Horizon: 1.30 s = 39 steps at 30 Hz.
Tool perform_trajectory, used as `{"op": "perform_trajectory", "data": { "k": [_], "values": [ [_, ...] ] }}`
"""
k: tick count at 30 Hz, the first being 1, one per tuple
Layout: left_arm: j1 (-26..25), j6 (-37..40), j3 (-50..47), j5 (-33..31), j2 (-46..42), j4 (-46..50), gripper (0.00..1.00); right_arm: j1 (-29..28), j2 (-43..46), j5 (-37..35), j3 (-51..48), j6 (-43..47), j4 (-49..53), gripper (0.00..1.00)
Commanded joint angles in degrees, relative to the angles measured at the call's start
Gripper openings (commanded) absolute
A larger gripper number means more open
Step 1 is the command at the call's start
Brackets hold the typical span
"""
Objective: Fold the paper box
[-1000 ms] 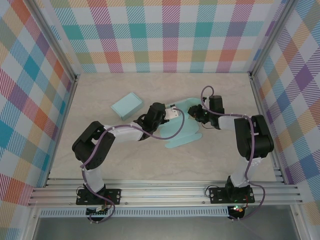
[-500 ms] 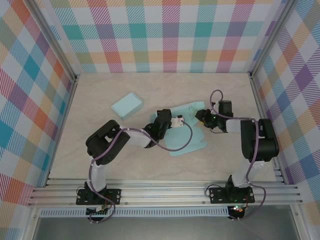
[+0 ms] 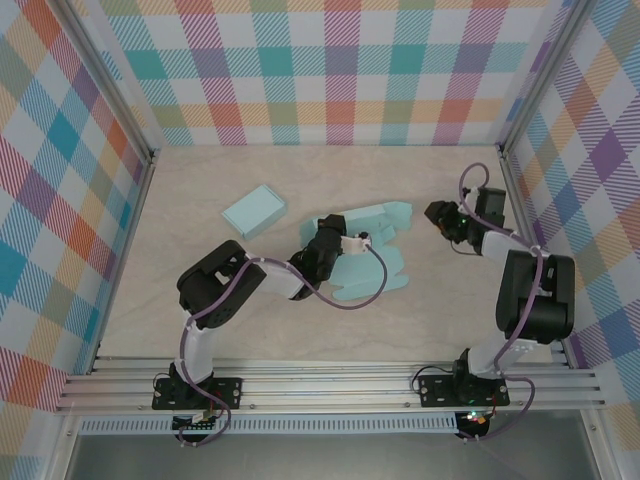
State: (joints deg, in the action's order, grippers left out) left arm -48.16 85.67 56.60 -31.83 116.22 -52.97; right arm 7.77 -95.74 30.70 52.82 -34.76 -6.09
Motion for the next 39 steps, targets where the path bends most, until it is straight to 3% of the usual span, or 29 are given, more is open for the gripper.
{"op": "perform_trajectory", "data": {
  "k": [1,8,15,30,39],
  "values": [
    [-1.1,3.3,-1.1,-0.9,1.4,-5.3,0.0,0.2,-5.7,0.9,7.0,4.0,4.5,0.4],
    [-1.4,5.4,-1.2,-1.0,2.2,-8.0,0.0,-0.1,-18.3,5.8,17.6,4.6,4.6,0.38],
    [-1.3,7.9,-1.2,-1.1,4.4,-11.5,0.0,-4.2,-21.7,7.7,18.6,4.9,3.8,0.38],
    [0.4,10.3,-1.0,-0.5,5.9,-15.1,0.0,-4.9,-18.4,17.8,7.6,4.3,-9.8,0.38],
    [1.6,12.6,-2.2,1.7,6.9,-17.5,0.0,-5.5,-16.4,16.9,3.7,4.4,-14.0,0.38]
  ]
}}
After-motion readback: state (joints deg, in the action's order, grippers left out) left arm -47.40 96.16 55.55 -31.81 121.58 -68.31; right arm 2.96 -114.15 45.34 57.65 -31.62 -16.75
